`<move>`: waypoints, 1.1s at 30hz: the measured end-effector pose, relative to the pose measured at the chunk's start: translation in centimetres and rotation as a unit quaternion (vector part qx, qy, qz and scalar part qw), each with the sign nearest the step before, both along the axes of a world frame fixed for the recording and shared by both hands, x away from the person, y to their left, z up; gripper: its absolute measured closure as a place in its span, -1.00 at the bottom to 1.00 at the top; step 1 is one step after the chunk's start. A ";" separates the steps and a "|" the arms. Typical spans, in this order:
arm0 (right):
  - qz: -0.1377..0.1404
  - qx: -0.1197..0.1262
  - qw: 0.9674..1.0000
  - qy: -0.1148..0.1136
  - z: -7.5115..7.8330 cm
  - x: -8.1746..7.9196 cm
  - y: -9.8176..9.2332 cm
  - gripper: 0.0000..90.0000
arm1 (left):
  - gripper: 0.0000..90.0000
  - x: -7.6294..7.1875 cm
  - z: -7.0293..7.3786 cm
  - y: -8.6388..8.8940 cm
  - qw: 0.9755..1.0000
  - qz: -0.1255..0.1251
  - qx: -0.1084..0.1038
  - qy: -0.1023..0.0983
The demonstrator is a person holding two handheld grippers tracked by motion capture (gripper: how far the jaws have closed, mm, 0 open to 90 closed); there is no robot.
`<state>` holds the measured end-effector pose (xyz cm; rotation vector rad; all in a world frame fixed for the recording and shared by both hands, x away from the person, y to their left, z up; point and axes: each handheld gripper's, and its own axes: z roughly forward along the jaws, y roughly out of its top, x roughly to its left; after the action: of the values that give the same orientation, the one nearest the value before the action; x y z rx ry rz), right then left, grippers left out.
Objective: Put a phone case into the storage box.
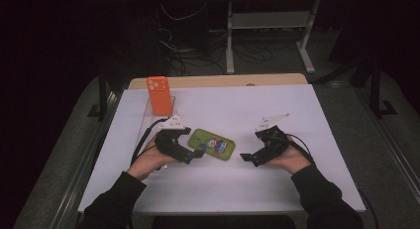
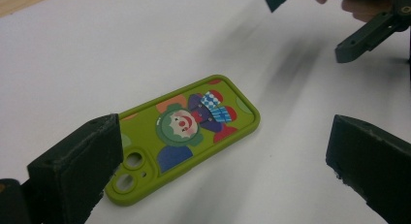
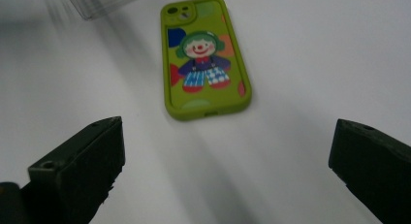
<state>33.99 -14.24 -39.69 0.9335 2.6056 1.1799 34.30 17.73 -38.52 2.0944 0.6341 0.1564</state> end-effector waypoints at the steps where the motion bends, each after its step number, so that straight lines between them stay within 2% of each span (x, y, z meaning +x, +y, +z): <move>1: 0.000 0.000 1.000 0.001 0.1 0.3 0.4 -1.00 | -1.00 0.0 0.0 0.0 1.000 -0.001 0.000 -0.001; 3: 0.008 -0.004 1.000 -0.008 0.2 1.0 1.0 -1.00 | -1.00 0.1 0.0 0.1 1.000 -0.001 0.001 -0.001; 9: 0.017 -0.007 1.000 0.000 0.6 2.6 3.5 -1.00 | -1.00 0.1 0.0 0.0 1.000 0.000 -0.003 0.001; 14: 0.028 -0.021 0.999 0.009 0.3 3.9 5.5 -1.00 | -1.00 0.1 0.0 0.1 1.000 -0.002 -0.002 0.001; 18: 0.032 -0.039 0.999 0.019 -0.3 4.7 7.0 -1.00 | -1.00 0.2 0.0 0.1 1.000 -0.002 -0.003 0.000; 20: 0.043 -0.062 0.997 0.010 -0.8 5.0 7.6 -1.00 | -1.00 0.1 0.0 0.1 1.000 -0.003 -0.003 0.001; 22: 0.045 -0.065 0.997 0.016 -1.2 5.2 8.2 -1.00 | -1.00 0.1 0.0 0.1 1.000 -0.003 -0.002 0.001; 26: 0.053 -0.087 0.995 0.011 -2.1 5.6 9.1 -1.00 | -1.00 0.2 0.0 0.0 1.000 -0.005 0.001 -0.001; 33: 0.062 -0.115 0.991 0.028 -3.3 5.9 10.1 -0.94 | -1.00 0.1 0.1 0.0 1.000 -0.006 -0.001 -0.001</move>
<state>39.85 -4.13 -43.00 0.7789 2.8042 0.8620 34.43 17.72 -38.42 2.0956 0.6215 0.1506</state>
